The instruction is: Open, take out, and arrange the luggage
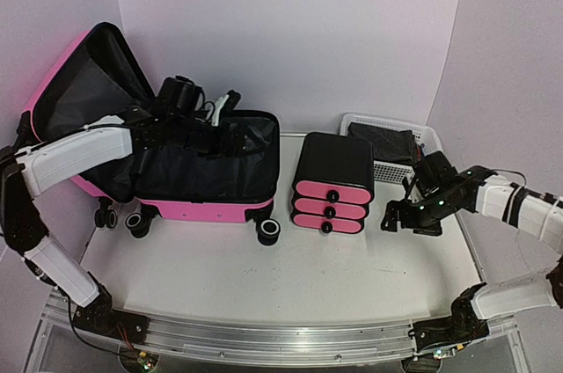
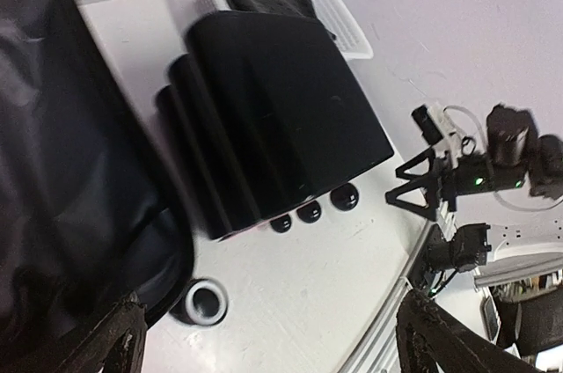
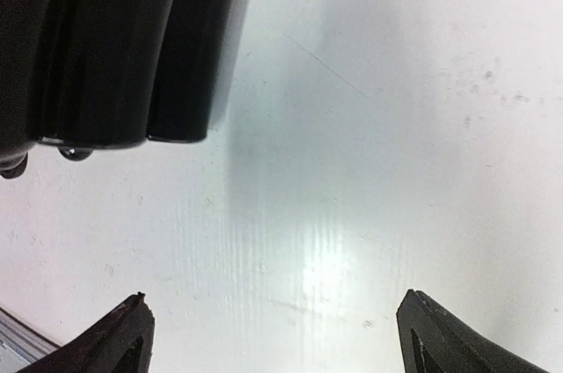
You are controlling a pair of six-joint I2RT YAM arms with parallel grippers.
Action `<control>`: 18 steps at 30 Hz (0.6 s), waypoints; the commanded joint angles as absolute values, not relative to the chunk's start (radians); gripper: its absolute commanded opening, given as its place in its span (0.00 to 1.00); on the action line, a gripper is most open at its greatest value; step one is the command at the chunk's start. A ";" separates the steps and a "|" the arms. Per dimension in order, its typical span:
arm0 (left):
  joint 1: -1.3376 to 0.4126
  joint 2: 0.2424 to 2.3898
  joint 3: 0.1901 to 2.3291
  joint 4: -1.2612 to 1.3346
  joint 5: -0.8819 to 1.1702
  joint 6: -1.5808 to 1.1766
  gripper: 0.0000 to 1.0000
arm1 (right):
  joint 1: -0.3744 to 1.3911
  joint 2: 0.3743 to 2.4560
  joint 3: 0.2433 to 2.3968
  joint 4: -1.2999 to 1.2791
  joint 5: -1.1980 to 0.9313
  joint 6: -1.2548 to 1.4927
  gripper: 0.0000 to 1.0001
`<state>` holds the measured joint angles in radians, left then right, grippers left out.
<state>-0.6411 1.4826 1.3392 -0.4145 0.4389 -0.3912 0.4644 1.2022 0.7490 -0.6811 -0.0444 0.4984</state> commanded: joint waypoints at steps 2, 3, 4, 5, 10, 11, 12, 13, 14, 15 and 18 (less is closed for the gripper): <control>-0.728 1.674 1.511 -0.327 0.456 -0.368 0.99 | 0.292 1.158 0.923 -0.918 -0.183 0.368 0.98; -0.740 1.709 1.543 -0.325 0.443 -0.374 0.99 | 0.245 1.182 0.970 -0.910 -0.262 0.367 0.98; -0.752 1.742 1.577 -0.320 0.426 -0.379 0.99 | 0.220 1.238 1.042 -0.898 -0.353 0.372 0.98; -0.760 1.774 1.600 -0.313 0.411 -0.377 0.99 | 0.205 1.302 1.103 -0.893 -0.421 0.380 0.98; -0.767 1.899 1.694 -0.309 0.350 -0.359 1.00 | 0.187 1.530 1.316 -0.825 -0.611 0.468 0.98; -0.767 1.918 1.711 -0.308 0.344 -0.352 0.99 | 0.186 1.555 1.329 -0.784 -0.639 0.500 0.98; -0.767 1.942 1.729 -0.310 0.341 -0.346 0.99 | 0.185 1.583 1.343 -0.750 -0.660 0.533 0.98; -0.767 1.973 1.749 -0.309 0.352 -0.345 1.00 | 0.186 1.613 1.362 -0.733 -0.677 0.553 0.98; -0.767 1.992 1.773 -0.311 0.374 -0.349 0.99 | 0.185 1.637 1.375 -0.723 -0.686 0.572 0.98; -0.767 2.024 1.793 -0.311 0.395 -0.362 0.99 | 0.185 1.650 1.378 -0.703 -0.688 0.595 0.98; -0.767 2.075 1.823 -0.311 0.407 -0.414 0.99 | 0.186 1.661 1.342 -0.589 -0.707 0.684 0.98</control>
<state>-0.7685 2.0262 1.7462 -0.3473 0.3859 -0.3756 0.1902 1.6577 1.3270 -0.7433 -0.6117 0.5518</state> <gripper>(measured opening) 0.994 0.983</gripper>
